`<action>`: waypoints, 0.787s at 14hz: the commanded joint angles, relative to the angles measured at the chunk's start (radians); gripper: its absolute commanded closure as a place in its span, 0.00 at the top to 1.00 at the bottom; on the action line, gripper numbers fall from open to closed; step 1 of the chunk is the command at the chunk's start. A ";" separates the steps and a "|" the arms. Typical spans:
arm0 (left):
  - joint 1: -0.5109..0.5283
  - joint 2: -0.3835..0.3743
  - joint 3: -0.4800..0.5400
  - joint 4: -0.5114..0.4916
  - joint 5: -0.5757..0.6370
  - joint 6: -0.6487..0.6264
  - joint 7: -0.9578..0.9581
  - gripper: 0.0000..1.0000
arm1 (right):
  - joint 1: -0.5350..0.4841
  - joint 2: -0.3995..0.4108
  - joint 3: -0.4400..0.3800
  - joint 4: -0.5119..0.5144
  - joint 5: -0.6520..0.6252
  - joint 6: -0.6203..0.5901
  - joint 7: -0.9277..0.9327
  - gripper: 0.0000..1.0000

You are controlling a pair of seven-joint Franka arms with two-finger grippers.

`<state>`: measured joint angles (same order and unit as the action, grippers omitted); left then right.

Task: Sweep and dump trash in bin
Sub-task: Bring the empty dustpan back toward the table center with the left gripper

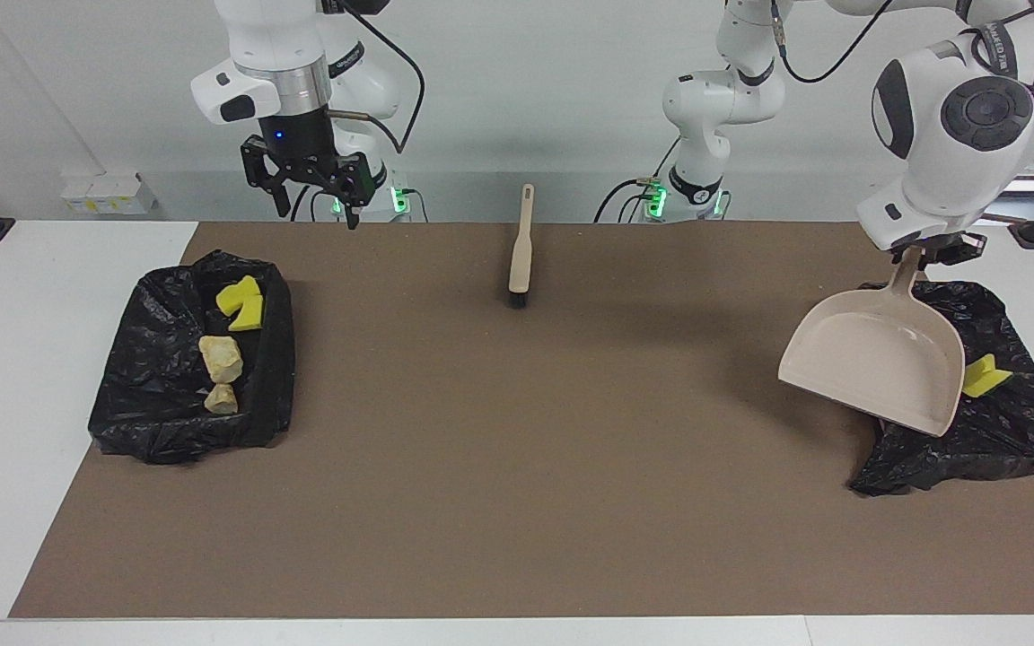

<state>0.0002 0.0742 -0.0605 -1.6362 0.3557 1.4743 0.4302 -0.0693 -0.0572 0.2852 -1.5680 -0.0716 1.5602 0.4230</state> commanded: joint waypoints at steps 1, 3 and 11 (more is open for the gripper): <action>-0.067 -0.039 0.015 -0.036 -0.107 0.017 -0.221 0.00 | -0.001 0.007 -0.035 0.025 -0.017 -0.060 -0.027 1.00; -0.110 -0.040 0.015 -0.036 -0.196 0.041 -0.330 0.00 | -0.001 0.010 -0.043 0.035 -0.011 -0.068 -0.039 1.00; -0.396 0.004 0.013 -0.105 -0.376 0.351 -0.751 0.00 | 0.048 0.063 -0.123 0.131 -0.020 -0.106 -0.145 1.00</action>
<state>-0.3427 0.0816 -0.0665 -1.7028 0.0136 1.7464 -0.2488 -0.0244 -0.0253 0.1642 -1.4886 -0.0718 1.4873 0.3013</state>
